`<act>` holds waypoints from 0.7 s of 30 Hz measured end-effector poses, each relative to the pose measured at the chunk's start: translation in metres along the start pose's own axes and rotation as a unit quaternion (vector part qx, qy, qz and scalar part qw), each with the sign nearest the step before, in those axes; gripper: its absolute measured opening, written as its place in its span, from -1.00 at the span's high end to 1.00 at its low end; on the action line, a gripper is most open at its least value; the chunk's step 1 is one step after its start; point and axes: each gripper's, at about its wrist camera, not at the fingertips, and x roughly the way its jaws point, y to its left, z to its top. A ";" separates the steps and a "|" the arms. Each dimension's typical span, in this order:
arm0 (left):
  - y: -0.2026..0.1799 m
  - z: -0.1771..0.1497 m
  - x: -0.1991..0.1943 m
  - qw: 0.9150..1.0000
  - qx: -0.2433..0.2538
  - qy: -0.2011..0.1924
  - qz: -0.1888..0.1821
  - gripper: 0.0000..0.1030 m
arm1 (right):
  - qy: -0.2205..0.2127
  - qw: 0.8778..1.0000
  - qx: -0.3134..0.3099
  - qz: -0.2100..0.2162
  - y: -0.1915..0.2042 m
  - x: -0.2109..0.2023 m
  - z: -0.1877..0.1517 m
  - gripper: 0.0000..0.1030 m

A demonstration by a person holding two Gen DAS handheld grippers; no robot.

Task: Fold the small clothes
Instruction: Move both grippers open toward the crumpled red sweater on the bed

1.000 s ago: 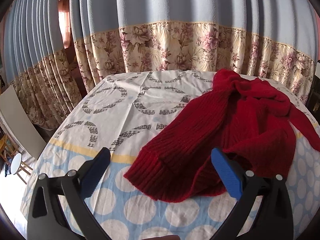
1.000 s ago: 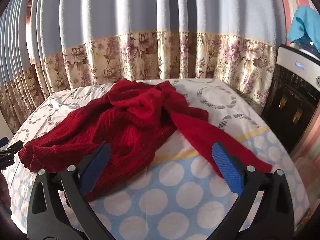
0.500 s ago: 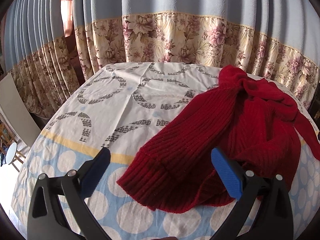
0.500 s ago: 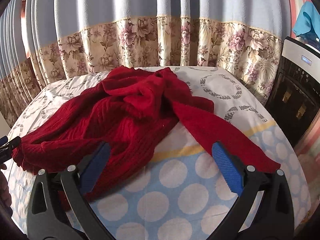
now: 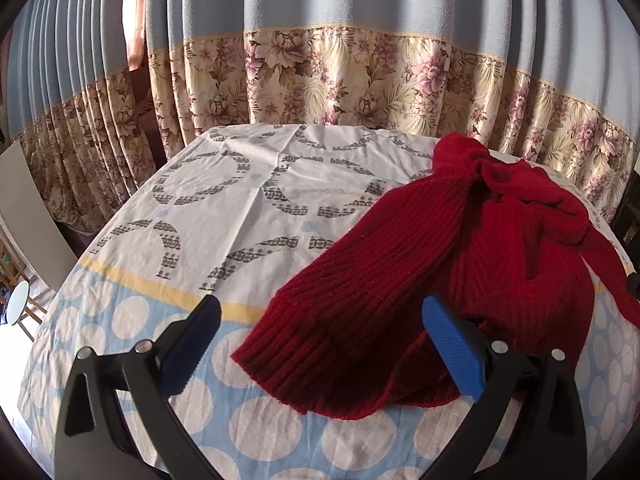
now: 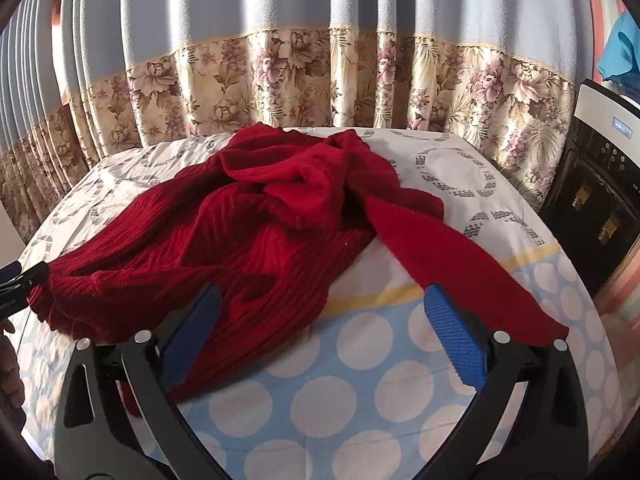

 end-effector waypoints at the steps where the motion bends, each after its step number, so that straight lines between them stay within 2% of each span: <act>1: 0.000 0.000 -0.001 1.000 0.000 -0.001 0.001 -0.96 | 0.000 1.000 -0.002 0.001 0.001 -0.001 -0.001 -0.94; 21: -0.004 -0.008 -0.030 1.000 -0.003 -0.016 -0.004 -0.96 | -0.014 1.000 0.003 0.006 0.002 -0.026 -0.013 -0.94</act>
